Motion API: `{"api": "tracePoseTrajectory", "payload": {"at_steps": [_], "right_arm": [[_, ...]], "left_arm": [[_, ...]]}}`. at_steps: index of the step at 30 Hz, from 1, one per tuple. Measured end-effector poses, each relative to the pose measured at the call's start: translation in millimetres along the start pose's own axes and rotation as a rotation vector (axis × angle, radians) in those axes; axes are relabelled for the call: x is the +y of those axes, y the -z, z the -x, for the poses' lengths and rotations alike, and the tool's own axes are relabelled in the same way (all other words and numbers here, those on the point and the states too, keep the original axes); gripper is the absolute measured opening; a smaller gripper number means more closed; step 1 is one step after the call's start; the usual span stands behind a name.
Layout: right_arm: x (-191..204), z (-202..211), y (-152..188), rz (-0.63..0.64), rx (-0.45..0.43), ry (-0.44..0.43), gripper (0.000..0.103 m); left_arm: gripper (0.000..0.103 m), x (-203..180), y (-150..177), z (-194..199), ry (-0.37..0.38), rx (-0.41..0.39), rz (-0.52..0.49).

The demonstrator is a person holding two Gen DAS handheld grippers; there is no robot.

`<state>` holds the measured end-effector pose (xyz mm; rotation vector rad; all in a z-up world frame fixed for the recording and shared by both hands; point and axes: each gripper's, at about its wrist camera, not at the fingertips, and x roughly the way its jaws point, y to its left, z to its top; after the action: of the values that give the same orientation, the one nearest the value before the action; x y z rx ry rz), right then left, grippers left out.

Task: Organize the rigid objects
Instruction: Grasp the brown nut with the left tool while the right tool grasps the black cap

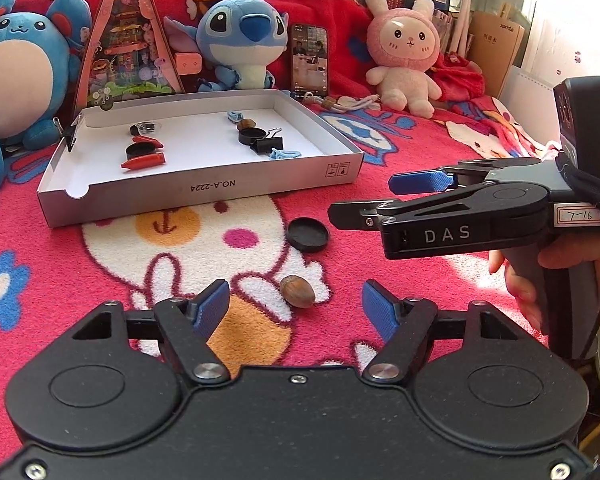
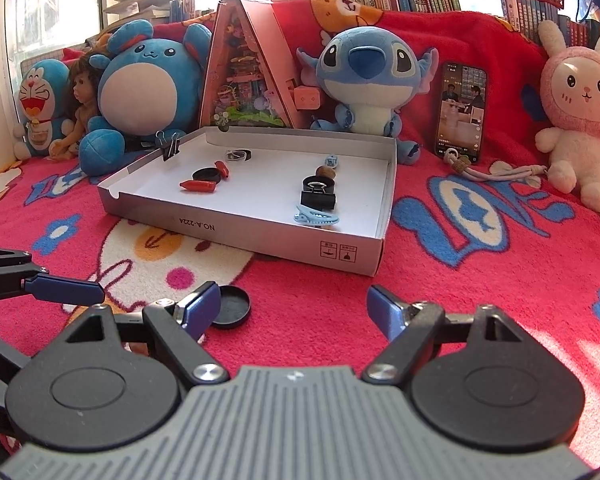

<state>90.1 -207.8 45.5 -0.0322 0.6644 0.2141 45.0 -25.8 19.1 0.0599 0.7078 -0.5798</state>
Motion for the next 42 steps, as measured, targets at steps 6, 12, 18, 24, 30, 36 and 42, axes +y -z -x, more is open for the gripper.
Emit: {"api": "tracePoseTrajectory", "payload": {"at_steps": [6,12,18,24,30,36,42], "right_arm": [[-0.7,0.7,0.5,-0.008,-0.002,0.000,0.088],[-0.7,1.7,1.1,-0.009,-0.001,-0.002,0.088],[0.1,1.2,2.7,-0.009,0.003,-0.005,0.088],[2.4,-0.5,4.0,-0.006,0.012,-0.019,0.088],[7.3,-6.2,5.5,0.007,0.028,-0.031,0.088],[16.2,-12.9,7.6,0.014,0.044,-0.065,0.088],[32.8,-16.1,8.5,0.054,0.025,-0.056,0.080]], "left_arm": [[0.035,-7.1,0.3,-8.5,0.019,0.018,-0.008],[0.015,-4.5,-0.6,-10.4,-0.009,0.015,0.004],[0.014,-2.0,-1.0,-8.3,-0.039,0.006,-0.010],[0.015,3.5,-2.8,-7.1,-0.081,-0.008,0.002],[0.014,16.1,-8.5,-5.2,-0.121,-0.022,0.038],[0.014,26.2,-14.3,-3.0,-0.154,-0.037,0.068],[0.014,31.1,-16.6,-4.1,-0.168,-0.041,0.086]]}}
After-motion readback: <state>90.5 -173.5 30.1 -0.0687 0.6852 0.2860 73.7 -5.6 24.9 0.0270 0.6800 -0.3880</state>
